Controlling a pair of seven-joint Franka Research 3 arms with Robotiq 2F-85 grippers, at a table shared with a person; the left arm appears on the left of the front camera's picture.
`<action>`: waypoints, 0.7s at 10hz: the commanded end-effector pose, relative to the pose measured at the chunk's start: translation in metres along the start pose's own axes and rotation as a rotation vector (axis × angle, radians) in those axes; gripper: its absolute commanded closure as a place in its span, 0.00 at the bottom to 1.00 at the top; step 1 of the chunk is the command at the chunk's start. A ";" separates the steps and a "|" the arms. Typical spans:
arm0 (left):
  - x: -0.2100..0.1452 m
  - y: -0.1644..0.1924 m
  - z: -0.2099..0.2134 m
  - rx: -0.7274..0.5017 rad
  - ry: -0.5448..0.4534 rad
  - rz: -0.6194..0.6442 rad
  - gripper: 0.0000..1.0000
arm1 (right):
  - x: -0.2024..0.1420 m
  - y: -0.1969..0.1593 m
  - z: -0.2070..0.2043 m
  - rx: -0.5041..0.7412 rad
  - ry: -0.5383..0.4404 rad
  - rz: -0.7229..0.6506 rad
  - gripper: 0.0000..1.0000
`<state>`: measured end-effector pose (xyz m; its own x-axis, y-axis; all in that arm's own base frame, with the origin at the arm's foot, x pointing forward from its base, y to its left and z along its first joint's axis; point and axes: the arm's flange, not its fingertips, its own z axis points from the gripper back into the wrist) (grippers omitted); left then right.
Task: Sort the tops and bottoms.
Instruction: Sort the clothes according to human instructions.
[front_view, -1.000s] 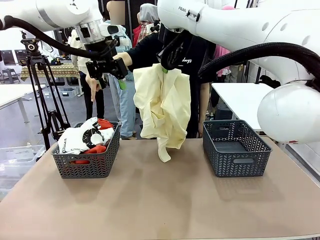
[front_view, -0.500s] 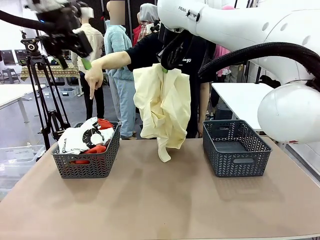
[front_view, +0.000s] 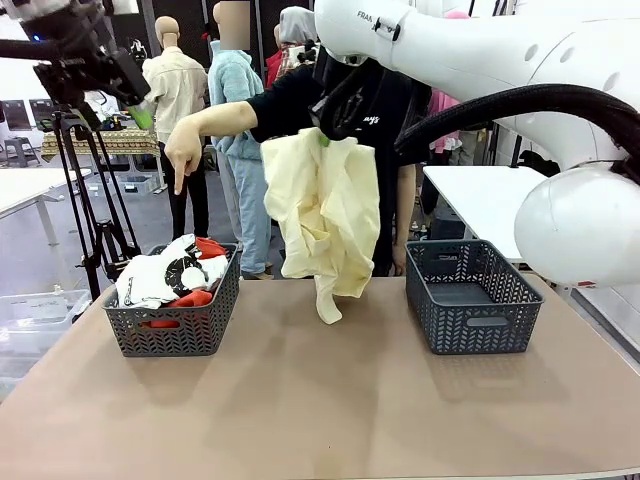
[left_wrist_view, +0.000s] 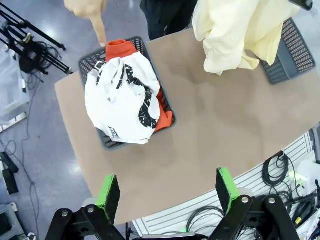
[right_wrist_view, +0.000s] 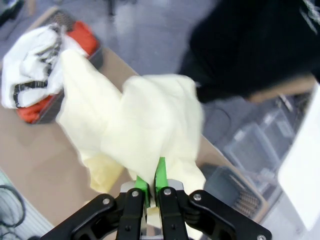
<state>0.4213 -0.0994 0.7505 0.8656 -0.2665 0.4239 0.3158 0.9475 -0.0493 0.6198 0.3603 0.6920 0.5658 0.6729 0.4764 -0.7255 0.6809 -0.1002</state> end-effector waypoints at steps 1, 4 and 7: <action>-0.002 -0.005 0.013 0.013 0.006 -0.008 0.00 | 0.033 0.013 -0.027 0.263 -0.160 0.084 1.00; -0.002 -0.005 0.013 0.013 0.006 -0.008 0.00 | 0.091 0.045 -0.069 0.346 -0.221 0.173 1.00; -0.002 -0.005 0.013 0.013 0.006 -0.008 0.00 | 0.034 0.063 -0.072 0.334 -0.221 0.144 1.00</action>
<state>0.4148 -0.1032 0.7604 0.8606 -0.2761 0.4280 0.3248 0.9448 -0.0437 0.6231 0.4515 0.6299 0.3727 0.6544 0.6579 -0.9036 0.4172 0.0969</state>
